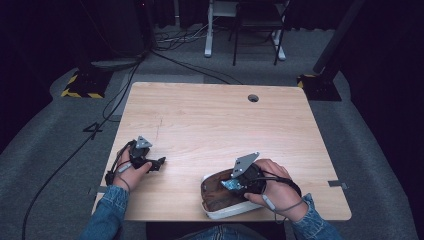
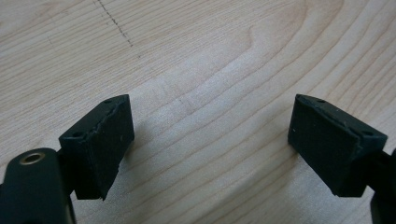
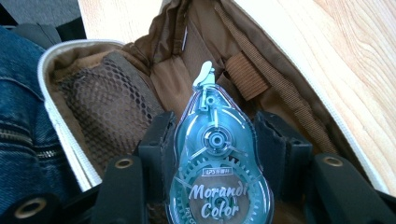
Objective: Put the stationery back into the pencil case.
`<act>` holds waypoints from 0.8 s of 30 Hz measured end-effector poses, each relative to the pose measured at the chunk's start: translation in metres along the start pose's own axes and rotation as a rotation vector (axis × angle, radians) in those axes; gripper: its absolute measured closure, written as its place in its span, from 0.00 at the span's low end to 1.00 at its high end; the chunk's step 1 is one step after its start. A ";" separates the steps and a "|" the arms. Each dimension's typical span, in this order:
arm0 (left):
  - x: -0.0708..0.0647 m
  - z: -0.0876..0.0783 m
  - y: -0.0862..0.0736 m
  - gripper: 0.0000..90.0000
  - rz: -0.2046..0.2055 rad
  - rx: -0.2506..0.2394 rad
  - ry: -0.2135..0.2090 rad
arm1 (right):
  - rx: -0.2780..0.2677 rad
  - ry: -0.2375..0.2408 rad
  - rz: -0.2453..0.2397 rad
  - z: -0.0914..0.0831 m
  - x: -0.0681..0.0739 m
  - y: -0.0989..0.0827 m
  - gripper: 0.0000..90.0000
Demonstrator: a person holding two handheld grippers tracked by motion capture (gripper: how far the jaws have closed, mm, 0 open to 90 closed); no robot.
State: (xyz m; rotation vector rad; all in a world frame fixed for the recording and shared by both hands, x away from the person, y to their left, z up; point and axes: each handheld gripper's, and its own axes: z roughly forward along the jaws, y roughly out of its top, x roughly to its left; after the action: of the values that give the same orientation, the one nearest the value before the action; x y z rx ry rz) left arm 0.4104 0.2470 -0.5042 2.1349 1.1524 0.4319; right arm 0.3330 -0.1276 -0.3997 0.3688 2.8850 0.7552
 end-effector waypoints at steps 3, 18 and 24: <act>0.000 0.000 0.000 0.16 0.005 0.001 -0.001 | 0.007 -0.002 -0.008 0.001 -0.001 0.000 0.56; 0.000 0.000 0.000 0.16 0.002 0.001 -0.001 | -0.032 0.005 0.003 0.003 -0.004 -0.002 0.44; 0.000 0.000 0.000 0.16 0.000 -0.001 -0.001 | -0.063 0.004 0.013 -0.005 -0.004 -0.002 0.44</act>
State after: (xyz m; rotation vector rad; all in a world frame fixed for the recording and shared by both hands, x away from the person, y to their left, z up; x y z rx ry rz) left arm 0.4105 0.2469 -0.5042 2.1347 1.1509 0.4307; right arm 0.3355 -0.1324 -0.3964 0.3792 2.8575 0.8469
